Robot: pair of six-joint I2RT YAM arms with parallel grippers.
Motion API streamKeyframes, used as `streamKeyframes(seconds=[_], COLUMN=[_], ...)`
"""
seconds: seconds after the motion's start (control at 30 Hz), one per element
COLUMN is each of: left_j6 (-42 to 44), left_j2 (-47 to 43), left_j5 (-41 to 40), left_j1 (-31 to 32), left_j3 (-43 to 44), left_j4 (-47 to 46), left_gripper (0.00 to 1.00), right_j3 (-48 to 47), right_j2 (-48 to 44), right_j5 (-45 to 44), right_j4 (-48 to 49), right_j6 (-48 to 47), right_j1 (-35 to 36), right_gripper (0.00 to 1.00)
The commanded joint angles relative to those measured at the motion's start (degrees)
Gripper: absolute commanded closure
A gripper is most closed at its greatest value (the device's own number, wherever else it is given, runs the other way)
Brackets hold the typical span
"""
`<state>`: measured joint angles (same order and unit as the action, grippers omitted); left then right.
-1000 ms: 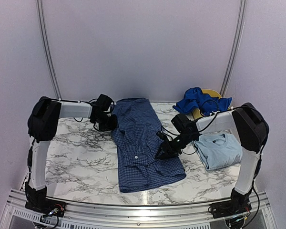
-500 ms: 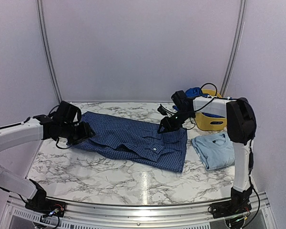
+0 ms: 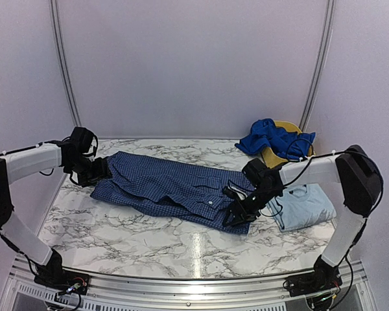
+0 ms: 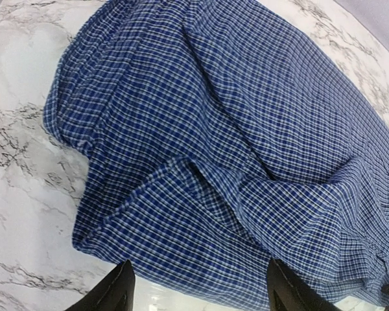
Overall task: Fold and stack the mixed laundry pile
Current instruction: Rotate the rectangle-folded shirt at the center of the board.
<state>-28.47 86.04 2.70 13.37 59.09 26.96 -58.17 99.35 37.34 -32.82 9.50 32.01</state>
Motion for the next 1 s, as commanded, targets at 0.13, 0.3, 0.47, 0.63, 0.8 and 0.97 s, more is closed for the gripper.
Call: streamKeyframes(seconds=[0.13,0.3,0.47,0.63,0.8,0.97], left_j6=[10.94,13.69,13.35,13.58,13.95,14.45], left_j2=[7.8,8.33,7.49,5.39,5.01,5.26], left_j5=[9.35,10.82,14.35,15.5,14.67,12.97], left_j1=[-7.1,-8.75,-8.8,-8.8,-8.86,-9.43], left_j3=[5.28,4.22,1.85,-0.93,-2.45,-2.24], left_j4=[2.25,2.66,2.68,2.86,3.35,4.36], left_gripper=[0.33,0.44,0.46,0.41,0.39,0.35], right_j3=[-0.05,-7.89,-9.25,1.06,5.18,5.69], right_j2=[8.98,9.39,1.96,-7.74,-9.46,-7.69], right_j5=[-2.22,-6.62,-5.54,-6.13,-8.59,-10.23], right_j4=[4.96,-0.38,-4.04,-2.73,0.29,1.78], right_j6=[0.3,-3.34,-2.2,4.28,8.77,9.98], right_j1=[-4.71,-9.01,-9.16,-9.27,-10.19,-10.21], right_gripper=[0.49,0.5,0.46,0.36,0.35,0.35])
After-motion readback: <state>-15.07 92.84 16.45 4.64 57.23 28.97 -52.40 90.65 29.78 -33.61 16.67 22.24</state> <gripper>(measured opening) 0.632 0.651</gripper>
